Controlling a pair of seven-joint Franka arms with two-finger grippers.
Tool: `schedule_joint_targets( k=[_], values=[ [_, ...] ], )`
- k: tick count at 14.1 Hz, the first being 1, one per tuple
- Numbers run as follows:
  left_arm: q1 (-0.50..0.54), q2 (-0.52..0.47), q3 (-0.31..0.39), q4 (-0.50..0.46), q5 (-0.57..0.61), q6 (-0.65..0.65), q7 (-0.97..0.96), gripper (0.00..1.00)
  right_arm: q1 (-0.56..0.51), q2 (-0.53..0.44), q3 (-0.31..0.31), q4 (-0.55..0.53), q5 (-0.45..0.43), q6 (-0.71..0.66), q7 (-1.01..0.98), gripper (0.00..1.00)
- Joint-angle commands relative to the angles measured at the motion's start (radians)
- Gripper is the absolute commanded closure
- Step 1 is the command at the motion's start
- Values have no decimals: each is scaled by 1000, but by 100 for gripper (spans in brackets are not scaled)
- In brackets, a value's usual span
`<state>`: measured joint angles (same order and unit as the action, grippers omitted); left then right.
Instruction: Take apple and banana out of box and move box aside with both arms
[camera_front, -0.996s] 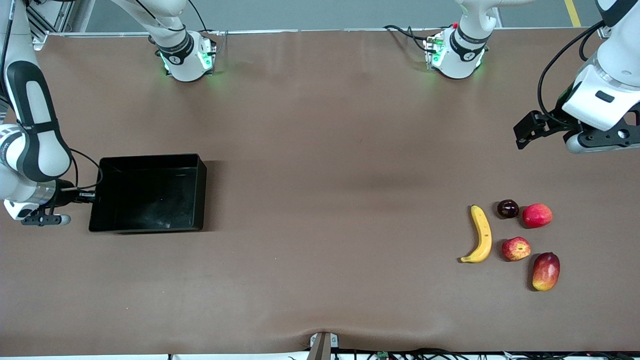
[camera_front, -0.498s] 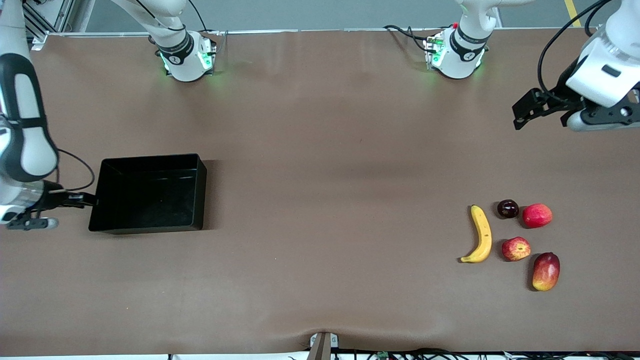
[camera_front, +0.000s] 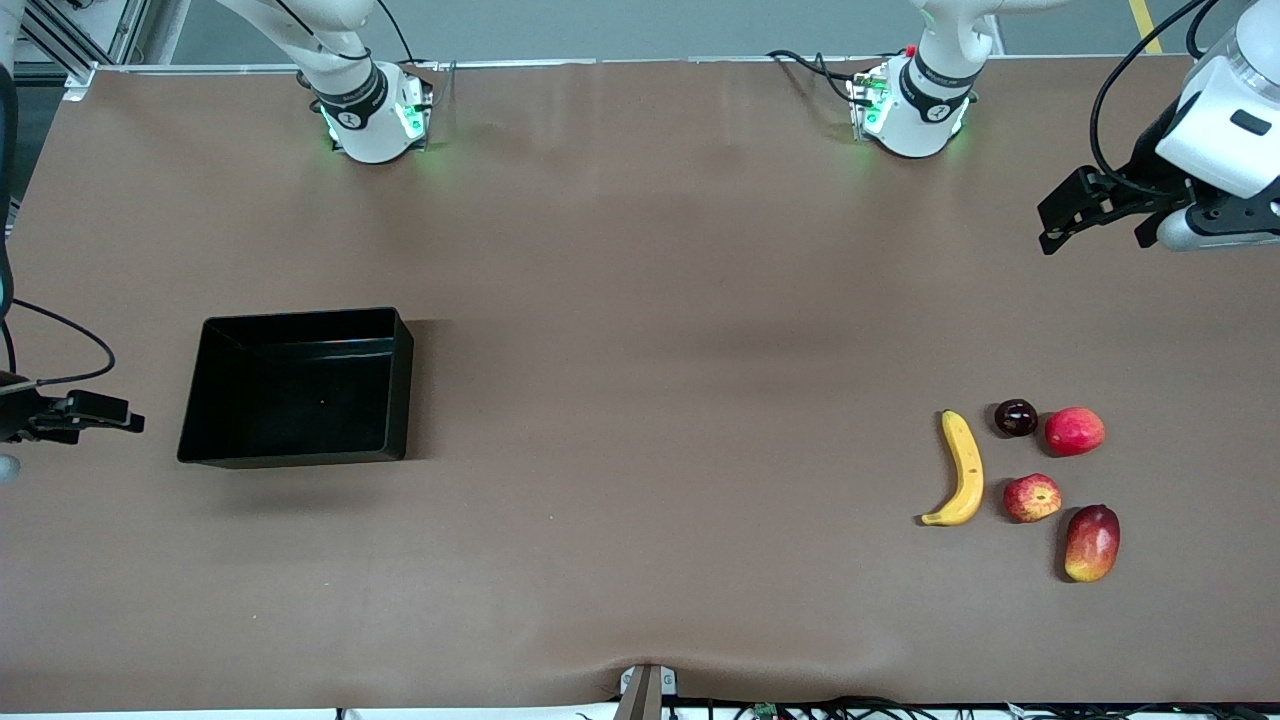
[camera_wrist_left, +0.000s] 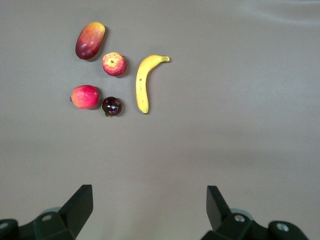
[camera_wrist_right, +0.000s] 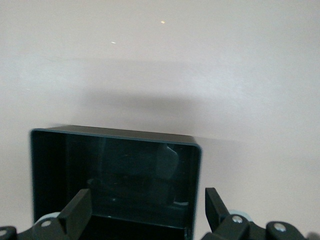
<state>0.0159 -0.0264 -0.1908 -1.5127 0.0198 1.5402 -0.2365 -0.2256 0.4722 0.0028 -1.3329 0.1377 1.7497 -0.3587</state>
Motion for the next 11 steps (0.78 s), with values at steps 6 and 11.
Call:
schedule_joint_targets(
  k=[6, 11],
  values=[
    [55, -40, 5, -21, -6, -32, 143, 0, 184, -168, 0, 17, -139, -235, 420, 0],
    [56, -43, 1, -40, -6, -22, 138, 0, 201, -352, -6, -31, -159, -381, 412, 0]
  ],
)
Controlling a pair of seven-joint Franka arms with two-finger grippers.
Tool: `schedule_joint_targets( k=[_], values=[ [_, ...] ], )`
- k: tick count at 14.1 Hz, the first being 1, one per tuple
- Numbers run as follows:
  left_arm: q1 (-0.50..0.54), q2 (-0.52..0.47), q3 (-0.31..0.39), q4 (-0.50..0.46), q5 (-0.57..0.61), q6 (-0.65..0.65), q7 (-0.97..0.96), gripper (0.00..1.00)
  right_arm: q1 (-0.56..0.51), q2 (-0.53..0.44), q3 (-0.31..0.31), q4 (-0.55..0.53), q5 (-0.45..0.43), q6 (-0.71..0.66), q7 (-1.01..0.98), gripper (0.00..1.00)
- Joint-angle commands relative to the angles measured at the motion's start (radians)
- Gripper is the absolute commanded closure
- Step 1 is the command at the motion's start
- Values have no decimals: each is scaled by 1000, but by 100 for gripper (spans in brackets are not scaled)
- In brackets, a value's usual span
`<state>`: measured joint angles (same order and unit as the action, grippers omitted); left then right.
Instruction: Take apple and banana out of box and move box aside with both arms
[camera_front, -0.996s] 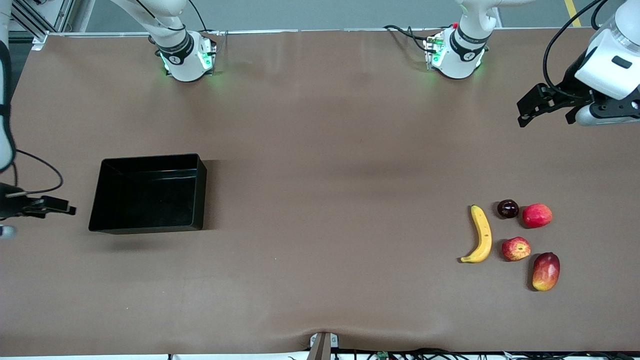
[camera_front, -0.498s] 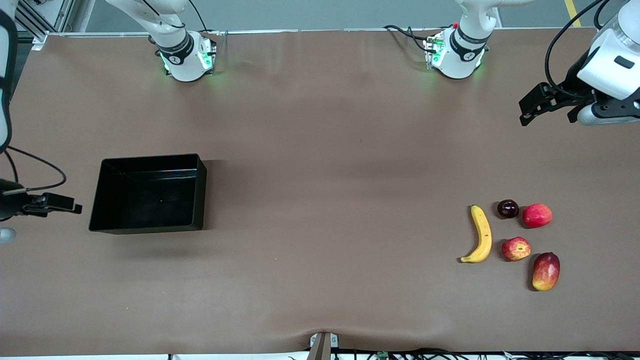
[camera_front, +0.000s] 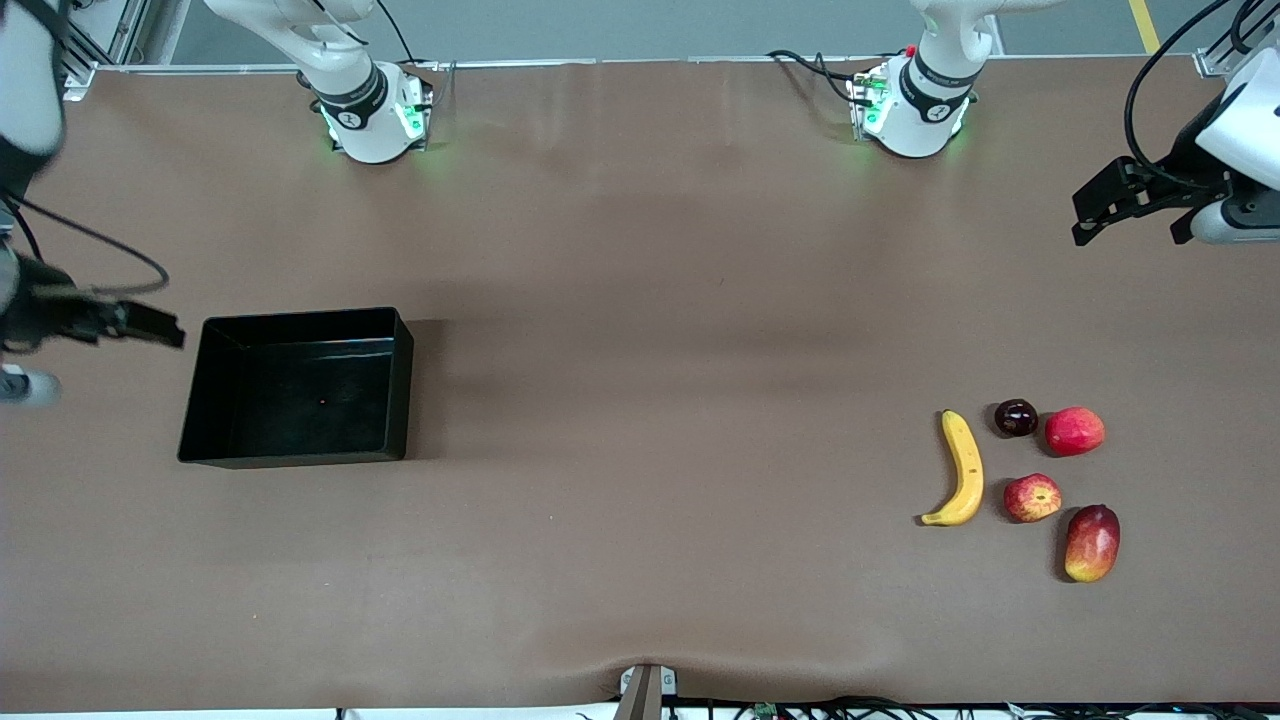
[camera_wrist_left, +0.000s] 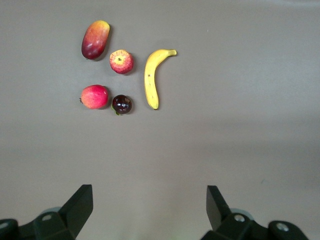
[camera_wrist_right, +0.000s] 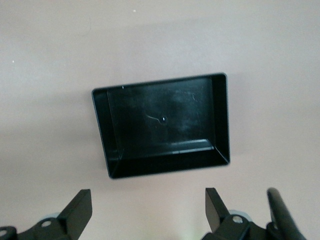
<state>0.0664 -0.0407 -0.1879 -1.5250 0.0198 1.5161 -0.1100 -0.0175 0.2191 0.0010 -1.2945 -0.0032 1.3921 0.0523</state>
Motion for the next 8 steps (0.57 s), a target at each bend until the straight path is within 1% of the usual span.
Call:
schedule_joint_targets(
  k=[1, 4, 5, 7, 8],
  values=[
    [6, -28, -2, -37, -6, 18, 12, 0, -7, -157, -4, -133, -24, -16, 1, 0],
    [7, -50, -4, -112, -6, 105, 12, 0, -30, -315, -4, -348, -27, 101, -32, 0],
    [6, -48, -4, -116, -6, 110, 13, 0, -28, -343, -4, -379, -27, 113, -81, 0],
    [7, -41, -2, -112, -6, 110, 19, 0, -27, -340, -3, -376, -27, 107, -126, 0],
    [7, -41, 2, -106, -9, 102, 30, 0, -27, -331, -3, -356, -29, 113, -126, 0]
  ],
)
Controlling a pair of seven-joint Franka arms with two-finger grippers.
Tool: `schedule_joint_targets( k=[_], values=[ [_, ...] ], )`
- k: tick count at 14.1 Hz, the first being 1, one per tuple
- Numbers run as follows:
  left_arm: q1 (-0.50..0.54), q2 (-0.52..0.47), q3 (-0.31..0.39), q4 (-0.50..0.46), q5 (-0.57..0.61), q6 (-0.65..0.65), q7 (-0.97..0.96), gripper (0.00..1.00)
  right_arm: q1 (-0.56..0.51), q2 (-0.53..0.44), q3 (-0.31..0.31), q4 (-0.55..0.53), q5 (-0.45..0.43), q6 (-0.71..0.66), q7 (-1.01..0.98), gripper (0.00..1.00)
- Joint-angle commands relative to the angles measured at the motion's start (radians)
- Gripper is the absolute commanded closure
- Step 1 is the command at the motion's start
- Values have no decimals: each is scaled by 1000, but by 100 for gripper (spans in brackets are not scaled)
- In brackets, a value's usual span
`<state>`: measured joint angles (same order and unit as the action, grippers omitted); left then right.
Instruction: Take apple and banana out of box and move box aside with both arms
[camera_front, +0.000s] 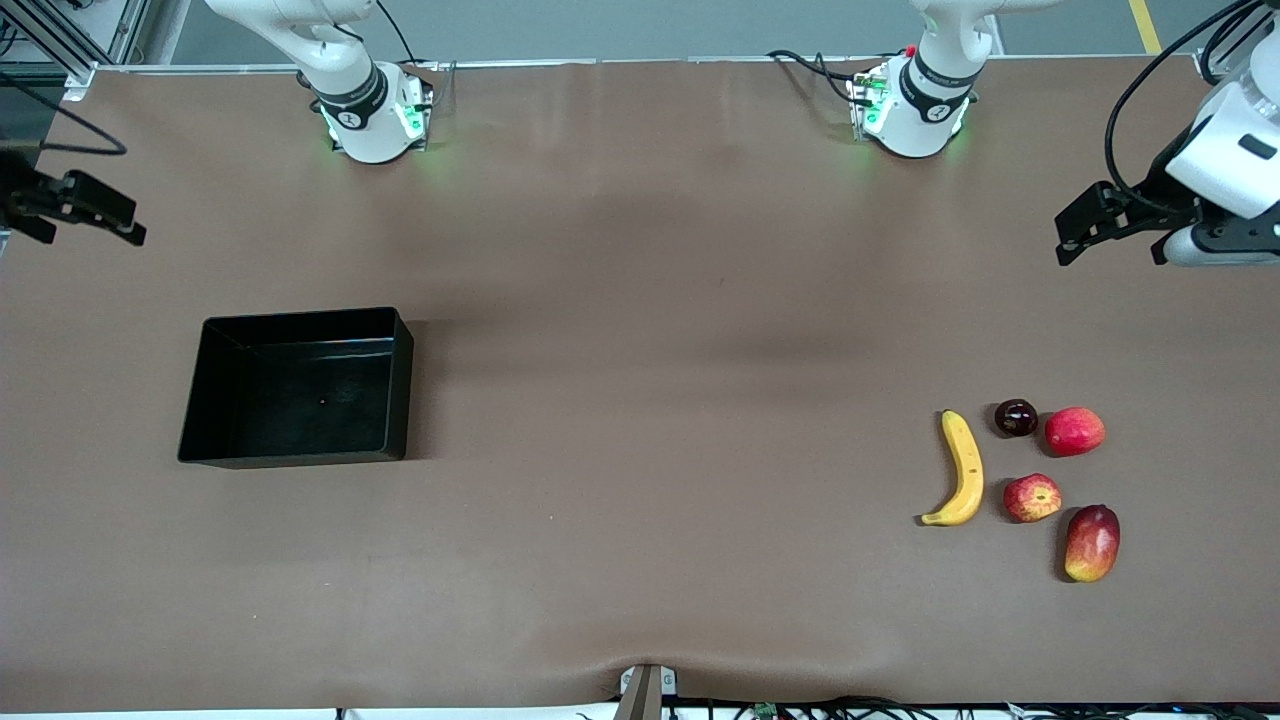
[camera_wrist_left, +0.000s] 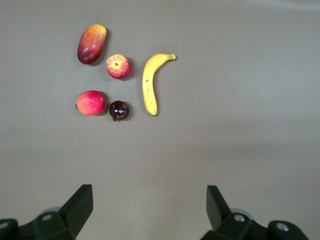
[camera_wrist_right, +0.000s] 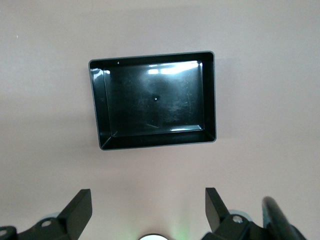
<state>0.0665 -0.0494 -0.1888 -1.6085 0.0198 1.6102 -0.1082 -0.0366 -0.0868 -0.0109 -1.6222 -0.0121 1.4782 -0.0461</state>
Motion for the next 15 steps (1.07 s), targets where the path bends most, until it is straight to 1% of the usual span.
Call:
schedule_joint_targets(
  k=[1, 2, 4, 6, 8, 15],
  values=[
    [7, -32, 5, -21, -14, 4, 48, 0, -9, 1, 9, 23, -22, 19, -28, 0],
    [7, -30, 5, -19, -14, 2, 53, 0, -16, 43, 8, 74, -25, 13, -29, 0],
    [7, -30, 6, -19, -18, 0, 51, 0, -20, 74, 8, 110, -28, 1, -31, 0],
    [7, -30, 6, -8, -20, -4, 39, 0, -17, 78, 9, 110, -26, 2, -29, 0],
    [9, -29, 8, 9, -20, -36, 36, 0, -20, 79, 8, 110, -22, 7, -32, 0],
    [7, -27, 6, 18, -9, -36, 35, 0, -19, 84, 8, 104, -13, 2, -32, 0]
  ],
)
